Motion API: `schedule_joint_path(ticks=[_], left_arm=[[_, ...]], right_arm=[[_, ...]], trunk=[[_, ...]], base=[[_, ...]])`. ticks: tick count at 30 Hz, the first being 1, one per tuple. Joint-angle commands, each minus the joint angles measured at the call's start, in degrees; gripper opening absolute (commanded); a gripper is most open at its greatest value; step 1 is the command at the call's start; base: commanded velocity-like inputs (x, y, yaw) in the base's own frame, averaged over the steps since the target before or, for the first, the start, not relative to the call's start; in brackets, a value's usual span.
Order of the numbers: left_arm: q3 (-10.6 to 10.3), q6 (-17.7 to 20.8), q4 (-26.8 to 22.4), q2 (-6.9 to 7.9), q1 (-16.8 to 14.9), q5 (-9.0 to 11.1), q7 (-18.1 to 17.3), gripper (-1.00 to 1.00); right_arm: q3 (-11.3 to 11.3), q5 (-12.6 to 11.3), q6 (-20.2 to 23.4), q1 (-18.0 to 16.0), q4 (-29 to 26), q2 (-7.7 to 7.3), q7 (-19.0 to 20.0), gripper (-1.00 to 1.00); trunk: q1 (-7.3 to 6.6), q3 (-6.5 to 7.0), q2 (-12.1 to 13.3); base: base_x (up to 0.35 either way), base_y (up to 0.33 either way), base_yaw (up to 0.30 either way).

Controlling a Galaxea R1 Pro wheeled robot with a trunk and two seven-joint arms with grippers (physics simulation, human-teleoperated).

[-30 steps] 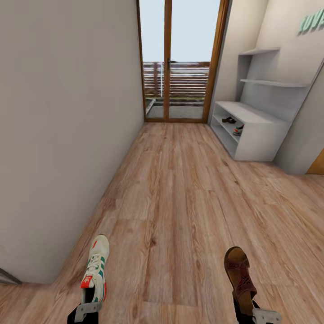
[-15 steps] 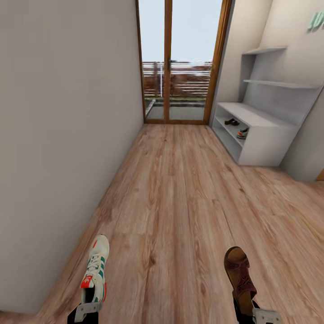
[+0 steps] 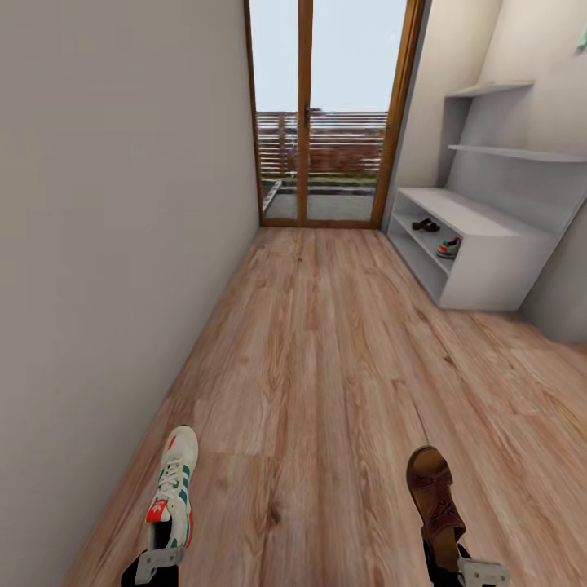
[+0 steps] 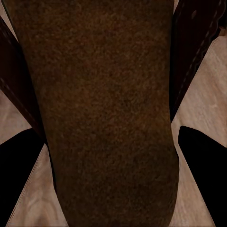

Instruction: Pick up the two gym shoes and the two sandals from the corridor floor and place them onto the hallstand (shoe rack) in the corridor, making sure they are on the rack and not on the floor. Arrange them so the two gym shoes are next to each other and the two sandals are next to each other.

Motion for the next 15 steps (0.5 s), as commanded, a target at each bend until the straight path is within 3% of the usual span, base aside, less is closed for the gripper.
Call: schedule_joint_path(ticks=[1,15], left_arm=[[0.51,-0.15,0.05,-0.04,-0.04,-0.21,-0.59,-1.0],[0.51,-0.14,0.06,-0.04,-0.04,-0.23,-0.59,-1.0]], right_arm=[[-0.5,0.5,-0.18,-0.05,0.02,0.04,0.28,-1.0],[-0.51,0.5,-0.18,-0.05,0.0,0.04,0.28,-1.0]], trunk=[[0.02,-0.04,-0.02],[0.02,-0.04,-0.02]], base=[[0.34,0.0,0.0],[0.34,0.0,0.0]])
